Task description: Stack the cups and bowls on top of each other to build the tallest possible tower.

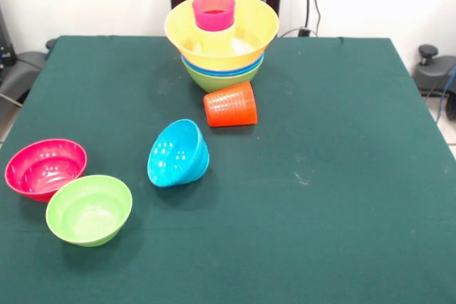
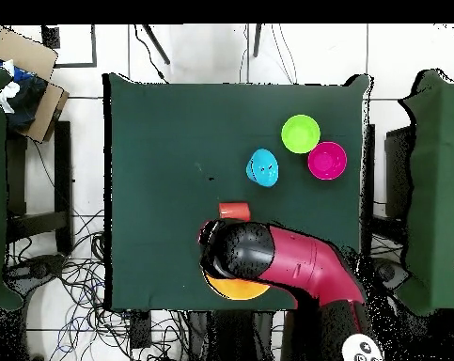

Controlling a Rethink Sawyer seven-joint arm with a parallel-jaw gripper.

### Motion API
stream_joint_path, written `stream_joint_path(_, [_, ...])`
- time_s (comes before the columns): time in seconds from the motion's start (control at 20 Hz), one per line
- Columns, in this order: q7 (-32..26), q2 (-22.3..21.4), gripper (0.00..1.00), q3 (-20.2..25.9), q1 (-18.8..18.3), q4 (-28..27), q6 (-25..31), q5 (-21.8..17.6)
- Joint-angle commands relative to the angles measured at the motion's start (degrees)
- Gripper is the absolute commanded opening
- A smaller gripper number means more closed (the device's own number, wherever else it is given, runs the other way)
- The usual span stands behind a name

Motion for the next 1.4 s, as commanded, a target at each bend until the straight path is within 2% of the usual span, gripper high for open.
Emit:
stream_joint_path(0.05, [1.16, 6.26, 1.0, 3.61, 3.84, 0.3, -5.03, -5.01])
stream_joint_path(0.15, [3.58, 7.89, 1.0, 2.54, 6.44, -3.17, -5.29, -6.11])
stream_joint_path(0.3, [3.56, 12.69, 1.0, 2.73, 8.21, -9.45, -3.99, -6.66])
stream_joint_path(0.5, [0.96, 17.51, 1.0, 4.09, 8.36, -16.01, -1.41, -5.77])
stream_joint_path(0.7, [-0.96, 19.99, 1.0, 4.79, 8.4, -20.15, 1.27, -5.3])
stream_joint_path(1.0, [-2.91, 24.48, 1.0, 5.79, 7.88, -24.66, 0.69, -5.46])
stream_joint_path(1.4, [-5.68, 28.68, 1.0, 7.06, 5.55, -26.15, -1.84, -6.23])
